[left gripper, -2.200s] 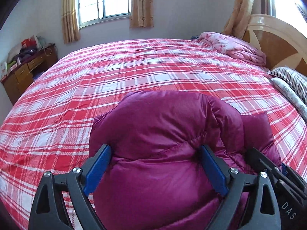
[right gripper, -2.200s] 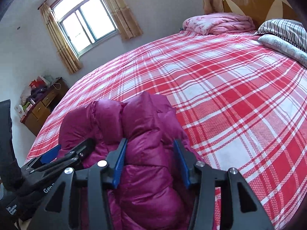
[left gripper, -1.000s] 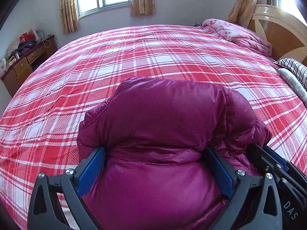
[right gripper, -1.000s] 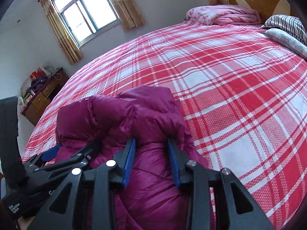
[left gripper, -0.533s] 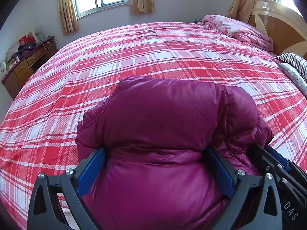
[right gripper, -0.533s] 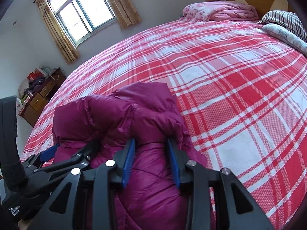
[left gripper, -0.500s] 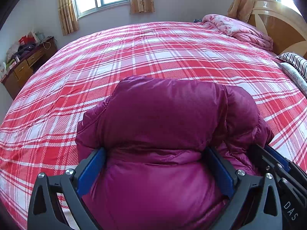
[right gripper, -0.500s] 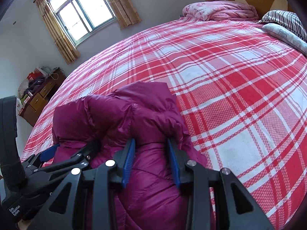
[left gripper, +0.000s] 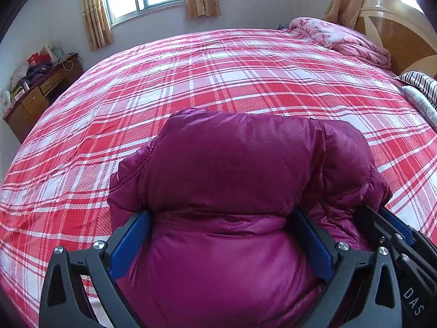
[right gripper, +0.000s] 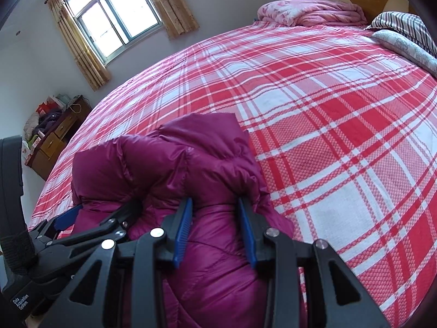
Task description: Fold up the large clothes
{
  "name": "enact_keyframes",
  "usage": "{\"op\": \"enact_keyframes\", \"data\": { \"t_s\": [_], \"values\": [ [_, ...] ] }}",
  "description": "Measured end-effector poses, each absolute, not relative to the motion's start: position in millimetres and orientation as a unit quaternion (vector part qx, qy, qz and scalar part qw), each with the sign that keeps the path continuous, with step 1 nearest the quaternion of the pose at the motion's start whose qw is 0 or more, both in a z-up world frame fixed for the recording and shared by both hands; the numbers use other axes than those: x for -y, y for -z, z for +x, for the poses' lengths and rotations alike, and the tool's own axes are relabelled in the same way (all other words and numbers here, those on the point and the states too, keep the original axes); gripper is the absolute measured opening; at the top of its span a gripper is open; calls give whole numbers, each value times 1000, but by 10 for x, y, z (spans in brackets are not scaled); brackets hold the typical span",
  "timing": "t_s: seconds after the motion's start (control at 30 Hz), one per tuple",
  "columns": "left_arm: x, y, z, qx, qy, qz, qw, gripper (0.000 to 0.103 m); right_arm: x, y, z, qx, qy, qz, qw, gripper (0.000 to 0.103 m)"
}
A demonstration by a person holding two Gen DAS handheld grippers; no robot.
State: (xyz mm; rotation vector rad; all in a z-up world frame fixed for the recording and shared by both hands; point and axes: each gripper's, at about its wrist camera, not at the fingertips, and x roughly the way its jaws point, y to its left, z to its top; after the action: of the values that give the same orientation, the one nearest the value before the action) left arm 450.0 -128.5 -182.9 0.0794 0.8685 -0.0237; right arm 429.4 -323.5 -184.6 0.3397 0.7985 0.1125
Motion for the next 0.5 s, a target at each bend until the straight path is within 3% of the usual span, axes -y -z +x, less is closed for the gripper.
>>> {"op": "enact_keyframes", "data": {
  "t_s": [0.5],
  "values": [
    [1292,1840,4507,-421,9,41,906,102,3241,1848,4296,-388,-54,164,906,36]
  ]
}}
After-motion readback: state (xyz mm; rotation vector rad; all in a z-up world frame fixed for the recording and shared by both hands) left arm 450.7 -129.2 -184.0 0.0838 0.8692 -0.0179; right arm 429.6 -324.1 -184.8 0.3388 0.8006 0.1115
